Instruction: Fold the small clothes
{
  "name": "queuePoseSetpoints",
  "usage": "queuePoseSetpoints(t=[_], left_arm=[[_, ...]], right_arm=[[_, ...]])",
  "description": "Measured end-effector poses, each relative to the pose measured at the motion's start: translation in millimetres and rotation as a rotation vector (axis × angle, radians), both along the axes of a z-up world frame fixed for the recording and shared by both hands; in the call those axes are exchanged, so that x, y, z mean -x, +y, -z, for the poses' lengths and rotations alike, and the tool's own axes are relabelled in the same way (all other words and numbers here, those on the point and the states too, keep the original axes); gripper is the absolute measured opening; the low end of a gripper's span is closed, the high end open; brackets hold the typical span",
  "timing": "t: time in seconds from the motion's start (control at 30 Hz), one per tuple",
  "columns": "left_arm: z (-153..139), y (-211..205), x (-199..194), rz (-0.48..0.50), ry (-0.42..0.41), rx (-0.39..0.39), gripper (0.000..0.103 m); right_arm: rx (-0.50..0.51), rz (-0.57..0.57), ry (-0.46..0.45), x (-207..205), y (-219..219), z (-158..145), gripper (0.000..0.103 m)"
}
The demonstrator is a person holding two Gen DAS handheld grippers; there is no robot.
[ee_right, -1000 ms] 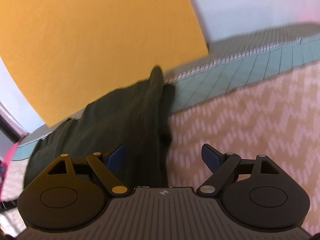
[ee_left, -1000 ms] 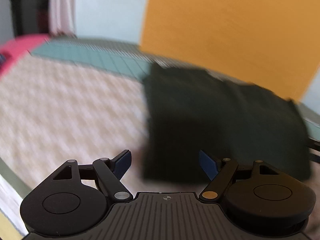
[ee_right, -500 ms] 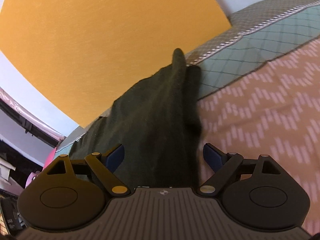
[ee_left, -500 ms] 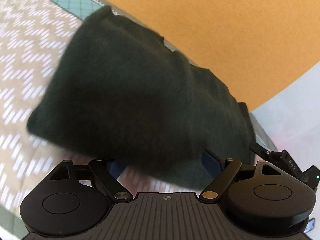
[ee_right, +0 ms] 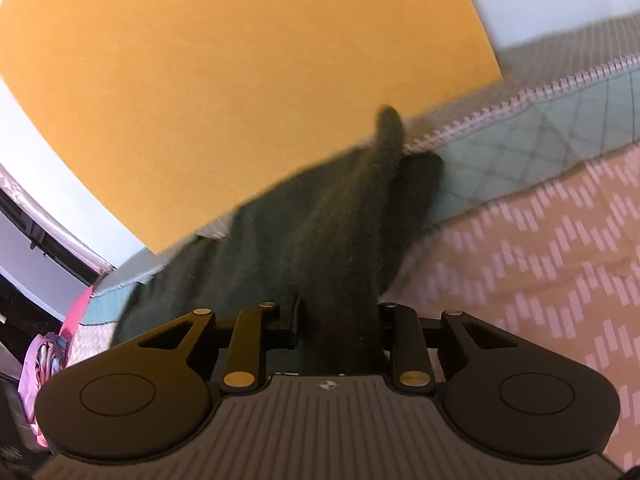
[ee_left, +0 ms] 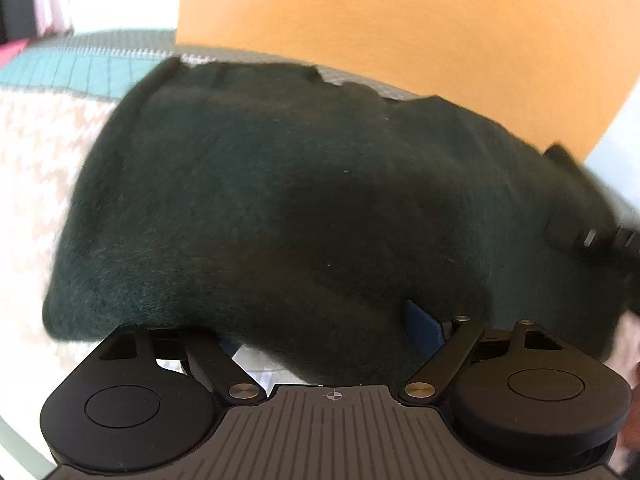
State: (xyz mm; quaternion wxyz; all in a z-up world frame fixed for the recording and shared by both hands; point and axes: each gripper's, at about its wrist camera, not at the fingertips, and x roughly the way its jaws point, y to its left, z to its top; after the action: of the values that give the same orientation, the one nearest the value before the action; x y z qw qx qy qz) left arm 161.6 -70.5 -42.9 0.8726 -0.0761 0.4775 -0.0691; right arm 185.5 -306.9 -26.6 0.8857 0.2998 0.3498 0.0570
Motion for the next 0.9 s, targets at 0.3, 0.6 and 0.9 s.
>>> queuePoseSetpoints(t=[0.3,0.6,0.9], left_arm=[[-17,66,32,0.280,0.079,0.253,0.103],[-40,234,92,0.061,-0.102,0.247,0.103],[-36,316,86,-0.213,-0.107,0.272,0.103]], right_arm=[[0.193,-0.083,-0.121,-8,97,-79,0.027],[0.461,-0.275,-0.156,-44,262,-63,0.027],[0.856,-0.588,-0.419,21,367,-29,0.069]])
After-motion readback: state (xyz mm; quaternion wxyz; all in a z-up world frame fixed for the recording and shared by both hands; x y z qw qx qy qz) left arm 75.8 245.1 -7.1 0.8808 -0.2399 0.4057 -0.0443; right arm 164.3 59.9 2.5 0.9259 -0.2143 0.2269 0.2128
